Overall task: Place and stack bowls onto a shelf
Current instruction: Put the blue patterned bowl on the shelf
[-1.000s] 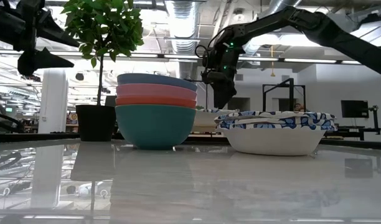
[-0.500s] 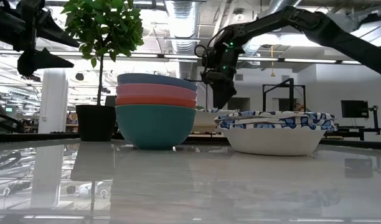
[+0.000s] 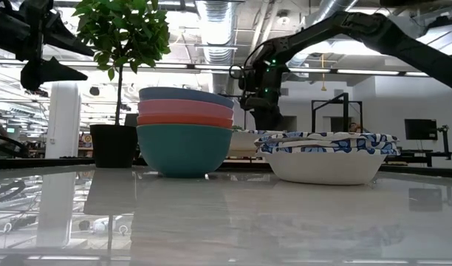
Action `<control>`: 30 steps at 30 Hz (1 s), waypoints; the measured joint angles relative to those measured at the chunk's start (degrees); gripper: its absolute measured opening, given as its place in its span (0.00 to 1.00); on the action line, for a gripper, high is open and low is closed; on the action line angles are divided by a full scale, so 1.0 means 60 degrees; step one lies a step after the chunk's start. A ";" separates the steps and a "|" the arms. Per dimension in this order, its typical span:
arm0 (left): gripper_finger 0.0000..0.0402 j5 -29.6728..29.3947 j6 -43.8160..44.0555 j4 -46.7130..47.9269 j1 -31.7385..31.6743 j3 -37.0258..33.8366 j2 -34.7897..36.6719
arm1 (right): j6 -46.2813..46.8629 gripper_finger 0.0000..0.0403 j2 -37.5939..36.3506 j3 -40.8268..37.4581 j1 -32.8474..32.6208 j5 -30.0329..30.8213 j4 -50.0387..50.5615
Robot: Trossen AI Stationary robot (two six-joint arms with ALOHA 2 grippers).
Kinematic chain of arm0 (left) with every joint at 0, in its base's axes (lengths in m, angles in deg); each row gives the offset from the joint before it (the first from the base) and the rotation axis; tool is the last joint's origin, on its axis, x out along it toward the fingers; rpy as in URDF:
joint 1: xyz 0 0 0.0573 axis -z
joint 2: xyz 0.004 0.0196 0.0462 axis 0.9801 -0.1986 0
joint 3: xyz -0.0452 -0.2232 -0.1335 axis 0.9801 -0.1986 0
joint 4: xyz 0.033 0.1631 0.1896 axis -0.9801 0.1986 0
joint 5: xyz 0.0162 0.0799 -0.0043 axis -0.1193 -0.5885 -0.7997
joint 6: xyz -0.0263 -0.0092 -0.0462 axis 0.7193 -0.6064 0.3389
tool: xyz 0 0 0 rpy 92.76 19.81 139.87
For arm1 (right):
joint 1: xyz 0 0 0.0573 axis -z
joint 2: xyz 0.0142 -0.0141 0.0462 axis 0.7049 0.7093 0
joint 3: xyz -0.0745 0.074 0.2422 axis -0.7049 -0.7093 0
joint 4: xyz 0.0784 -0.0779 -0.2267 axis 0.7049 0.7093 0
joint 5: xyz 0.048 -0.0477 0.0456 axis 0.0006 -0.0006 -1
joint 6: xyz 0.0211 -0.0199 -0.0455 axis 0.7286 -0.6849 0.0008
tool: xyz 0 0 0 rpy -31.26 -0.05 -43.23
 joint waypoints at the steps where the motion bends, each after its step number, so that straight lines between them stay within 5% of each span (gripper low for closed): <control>1: 0.73 -0.0006 0.0013 -0.0003 -0.0003 0.0000 0.0000 | -0.0007 0.53 0.0000 0.0000 0.0000 0.0000 0.0030; 12: 0.73 -0.0014 0.0071 -0.0004 0.0000 0.0000 0.0000 | -0.0166 0.07 -0.0039 -0.0284 0.0003 0.0976 0.0327; 21: 0.73 0.0008 0.0071 0.0044 0.0000 0.0000 0.0000 | -0.0083 0.09 -0.0211 -0.0291 0.0153 0.2512 0.1246; 30: 0.73 0.0068 0.0069 0.0084 -0.0001 0.0000 0.0003 | -0.0330 0.07 -0.0211 -0.0291 0.0266 0.2798 0.2138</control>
